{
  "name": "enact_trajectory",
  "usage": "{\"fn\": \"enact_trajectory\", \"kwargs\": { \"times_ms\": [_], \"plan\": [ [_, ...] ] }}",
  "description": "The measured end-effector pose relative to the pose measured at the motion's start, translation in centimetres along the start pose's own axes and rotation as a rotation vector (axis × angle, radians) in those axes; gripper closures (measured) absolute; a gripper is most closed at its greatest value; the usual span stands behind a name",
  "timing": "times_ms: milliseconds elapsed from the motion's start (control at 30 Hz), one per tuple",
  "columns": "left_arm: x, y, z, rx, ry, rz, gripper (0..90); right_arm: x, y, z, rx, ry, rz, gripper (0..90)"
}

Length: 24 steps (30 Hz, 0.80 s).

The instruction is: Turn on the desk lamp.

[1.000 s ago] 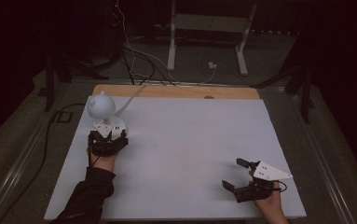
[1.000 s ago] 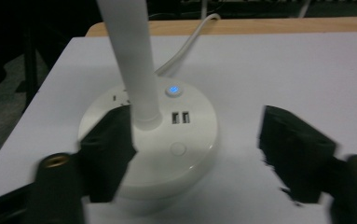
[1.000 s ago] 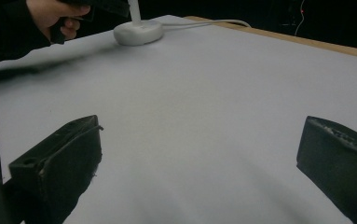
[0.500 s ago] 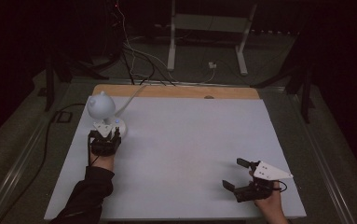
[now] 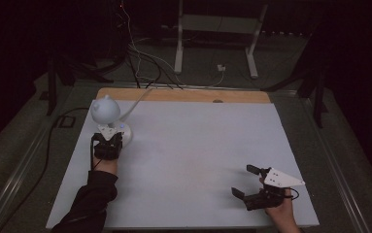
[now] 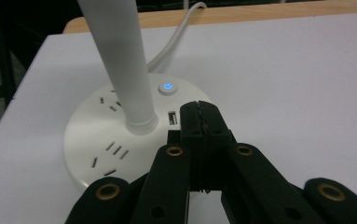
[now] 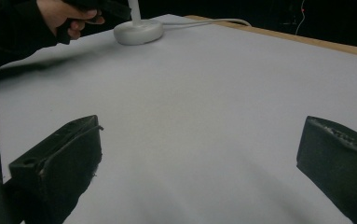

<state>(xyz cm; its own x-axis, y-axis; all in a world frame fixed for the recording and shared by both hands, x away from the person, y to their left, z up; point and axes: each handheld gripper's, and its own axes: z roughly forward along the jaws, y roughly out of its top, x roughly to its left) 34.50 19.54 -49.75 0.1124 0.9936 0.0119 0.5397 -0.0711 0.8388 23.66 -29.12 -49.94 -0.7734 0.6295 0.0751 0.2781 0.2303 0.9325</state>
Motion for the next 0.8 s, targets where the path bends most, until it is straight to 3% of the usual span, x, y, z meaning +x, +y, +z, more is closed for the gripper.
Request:
{"fn": "enact_trajectory", "kwargs": {
  "times_ms": [800],
  "plan": [
    [0.6, -0.6, 1.7, 0.052, 0.025, 0.011, 90.0, 0.0, 0.0, 0.0, 0.001, -0.001, 0.0, 0.0]
  ]
}}
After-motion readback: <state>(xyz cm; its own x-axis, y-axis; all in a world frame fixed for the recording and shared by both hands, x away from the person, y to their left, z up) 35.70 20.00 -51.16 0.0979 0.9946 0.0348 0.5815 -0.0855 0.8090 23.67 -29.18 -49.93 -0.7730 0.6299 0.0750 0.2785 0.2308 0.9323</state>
